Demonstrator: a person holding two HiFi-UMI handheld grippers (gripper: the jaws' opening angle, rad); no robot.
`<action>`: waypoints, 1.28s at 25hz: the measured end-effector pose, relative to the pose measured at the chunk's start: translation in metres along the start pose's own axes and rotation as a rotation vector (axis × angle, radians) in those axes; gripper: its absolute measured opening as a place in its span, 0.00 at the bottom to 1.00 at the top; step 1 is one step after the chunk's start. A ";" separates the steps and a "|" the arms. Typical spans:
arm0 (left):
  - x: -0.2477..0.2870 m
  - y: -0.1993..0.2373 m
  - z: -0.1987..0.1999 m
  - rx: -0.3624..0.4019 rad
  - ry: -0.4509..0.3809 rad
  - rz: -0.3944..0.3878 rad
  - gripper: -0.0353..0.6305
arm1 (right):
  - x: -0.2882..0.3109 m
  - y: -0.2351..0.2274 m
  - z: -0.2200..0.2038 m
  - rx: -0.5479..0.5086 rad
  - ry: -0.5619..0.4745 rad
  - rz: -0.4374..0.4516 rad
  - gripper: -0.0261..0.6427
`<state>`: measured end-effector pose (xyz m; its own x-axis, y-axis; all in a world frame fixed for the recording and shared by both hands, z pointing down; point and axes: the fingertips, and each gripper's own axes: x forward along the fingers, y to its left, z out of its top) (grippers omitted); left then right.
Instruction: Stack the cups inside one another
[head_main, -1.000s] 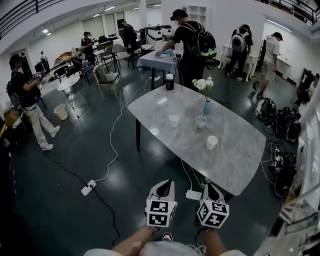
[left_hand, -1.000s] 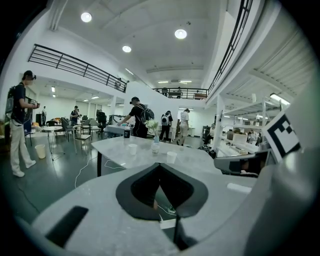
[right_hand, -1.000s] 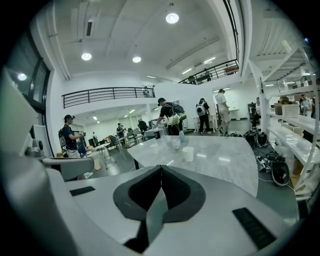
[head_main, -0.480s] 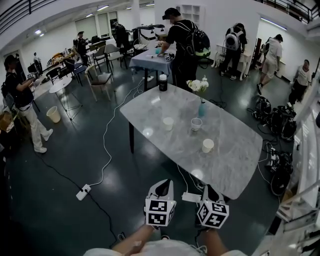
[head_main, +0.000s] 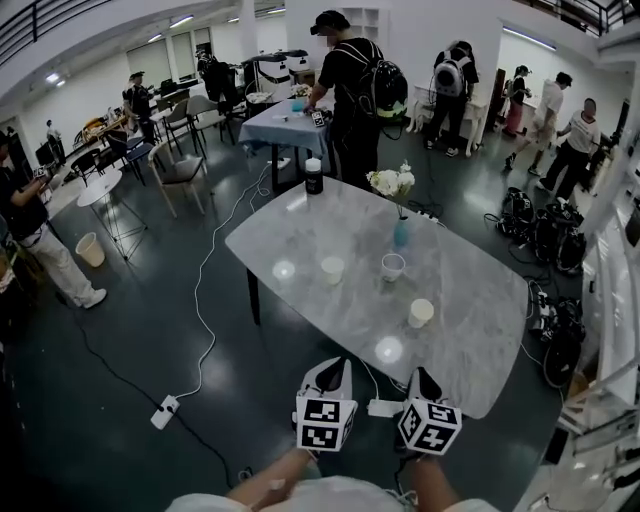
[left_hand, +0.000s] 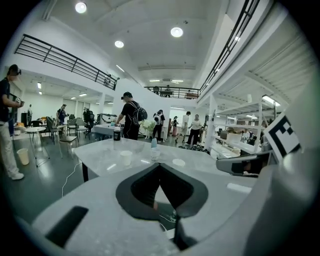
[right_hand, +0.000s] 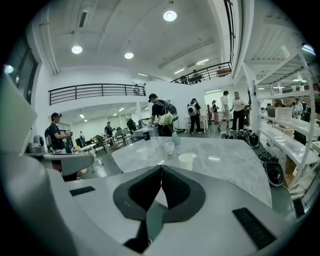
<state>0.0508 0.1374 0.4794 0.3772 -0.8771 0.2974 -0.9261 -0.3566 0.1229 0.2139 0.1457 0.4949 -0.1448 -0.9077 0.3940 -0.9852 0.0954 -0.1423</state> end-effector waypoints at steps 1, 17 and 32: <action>0.007 0.009 0.004 0.004 0.000 -0.004 0.05 | 0.009 0.005 0.005 0.002 -0.001 -0.003 0.05; 0.104 0.101 0.054 0.008 0.022 -0.101 0.05 | 0.114 0.047 0.056 0.027 0.007 -0.099 0.05; 0.157 0.126 0.082 0.038 0.035 -0.226 0.05 | 0.147 0.056 0.074 0.080 -0.012 -0.219 0.05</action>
<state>-0.0071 -0.0721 0.4637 0.5739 -0.7624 0.2988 -0.8175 -0.5550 0.1540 0.1444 -0.0125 0.4774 0.0734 -0.9080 0.4126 -0.9825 -0.1367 -0.1262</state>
